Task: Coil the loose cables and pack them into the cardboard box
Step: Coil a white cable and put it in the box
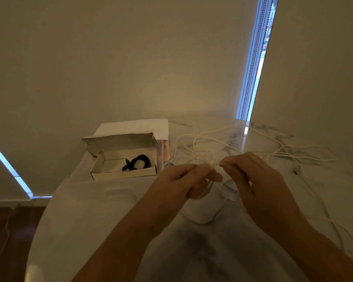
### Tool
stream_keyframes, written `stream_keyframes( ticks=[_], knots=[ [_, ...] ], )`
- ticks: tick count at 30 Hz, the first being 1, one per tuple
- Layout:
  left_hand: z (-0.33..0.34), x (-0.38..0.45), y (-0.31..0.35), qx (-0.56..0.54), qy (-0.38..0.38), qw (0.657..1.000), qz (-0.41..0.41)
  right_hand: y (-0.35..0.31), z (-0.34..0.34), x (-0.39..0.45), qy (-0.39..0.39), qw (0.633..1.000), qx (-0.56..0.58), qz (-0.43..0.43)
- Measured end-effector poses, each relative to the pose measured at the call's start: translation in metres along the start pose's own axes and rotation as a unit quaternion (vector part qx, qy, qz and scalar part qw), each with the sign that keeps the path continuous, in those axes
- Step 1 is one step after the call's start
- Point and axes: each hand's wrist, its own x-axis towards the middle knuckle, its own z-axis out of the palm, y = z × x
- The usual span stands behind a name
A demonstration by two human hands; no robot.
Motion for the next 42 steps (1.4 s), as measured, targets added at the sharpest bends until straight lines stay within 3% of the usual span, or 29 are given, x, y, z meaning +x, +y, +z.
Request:
stream_keyframes(
  ticks=[3,8,17,25,34,39,42],
  knots=[
    [-0.003,0.002,0.002,-0.140,0.000,0.990,-0.001,-0.002,0.000,0.001,-0.001,1.000,0.022,0.003],
    [-0.008,0.006,0.006,-0.277,0.008,0.960,0.035,-0.006,0.003,-0.001,-0.020,0.999,0.046,0.004],
    [-0.014,0.007,0.010,-0.403,0.041,0.913,0.054,-0.017,0.016,-0.012,-0.110,0.990,0.080,0.023],
    [-0.016,0.007,0.012,-0.394,0.112,0.908,0.084,-0.019,0.019,-0.015,-0.173,0.982,0.063,0.044],
    [-0.017,0.005,0.018,-0.397,0.174,0.892,0.127,-0.014,0.019,-0.014,-0.191,0.978,0.060,0.062],
    [-0.021,0.005,0.019,-0.415,0.185,0.881,0.134,-0.014,0.015,-0.012,-0.178,0.980,0.055,0.067],
    [-0.019,0.007,0.013,-0.412,0.183,0.885,0.114,-0.018,0.014,-0.013,-0.207,0.976,0.042,0.053]
  ],
)
